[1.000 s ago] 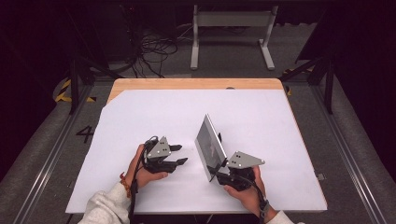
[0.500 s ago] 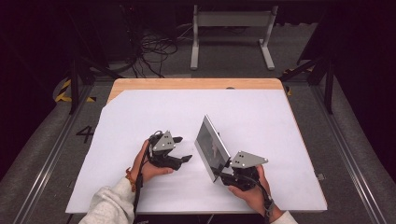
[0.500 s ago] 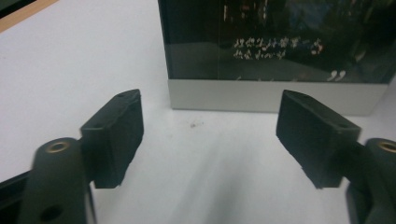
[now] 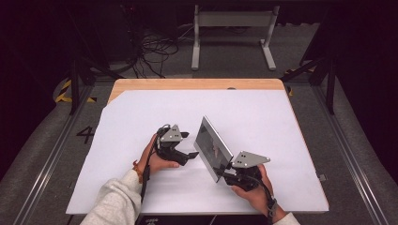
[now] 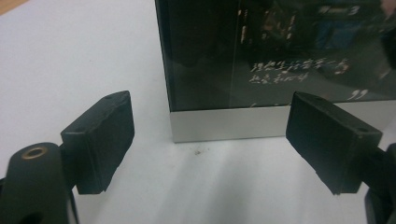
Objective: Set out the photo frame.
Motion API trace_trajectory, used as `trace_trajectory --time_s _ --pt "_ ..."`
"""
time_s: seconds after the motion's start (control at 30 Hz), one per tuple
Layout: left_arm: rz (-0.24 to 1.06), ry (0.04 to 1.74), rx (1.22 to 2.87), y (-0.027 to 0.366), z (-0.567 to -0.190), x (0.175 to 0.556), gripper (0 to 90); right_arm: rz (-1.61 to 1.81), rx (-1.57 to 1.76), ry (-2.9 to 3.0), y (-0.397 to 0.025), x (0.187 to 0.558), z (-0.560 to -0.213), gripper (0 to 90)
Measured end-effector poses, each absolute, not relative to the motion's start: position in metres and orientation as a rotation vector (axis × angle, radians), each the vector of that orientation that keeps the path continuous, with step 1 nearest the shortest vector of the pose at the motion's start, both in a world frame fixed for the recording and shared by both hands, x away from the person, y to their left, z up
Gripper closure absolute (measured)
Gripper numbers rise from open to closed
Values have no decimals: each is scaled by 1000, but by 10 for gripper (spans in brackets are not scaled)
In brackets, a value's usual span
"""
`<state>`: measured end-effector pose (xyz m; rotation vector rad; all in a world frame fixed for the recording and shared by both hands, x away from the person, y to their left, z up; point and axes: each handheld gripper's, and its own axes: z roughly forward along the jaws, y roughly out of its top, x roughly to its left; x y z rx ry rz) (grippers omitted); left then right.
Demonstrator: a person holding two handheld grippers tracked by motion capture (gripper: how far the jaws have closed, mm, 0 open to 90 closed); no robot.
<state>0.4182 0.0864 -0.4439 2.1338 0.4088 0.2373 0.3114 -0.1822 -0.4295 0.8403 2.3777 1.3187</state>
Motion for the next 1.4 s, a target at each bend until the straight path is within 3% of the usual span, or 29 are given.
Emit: trace_trajectory --time_s 0.57,0.77,0.83,0.97,1.2,1.4 --pt "163 362 2168 71 -449 426 162 1306 852 2383 -195 314 -428 779" --pt "180 343 2151 73 -444 423 248 1312 853 2377 -197 314 -428 777" --pt "171 335 2140 75 -443 422 269 1311 866 2358 -199 313 -428 722" --pt "166 335 2135 77 -443 423 324 1327 863 2342 -206 308 -426 708" --pt "179 338 2139 78 -442 424 391 1349 840 2298 -216 297 -415 796" --pt "197 348 2152 82 -441 423 466 1348 836 2287 -215 296 -416 805"
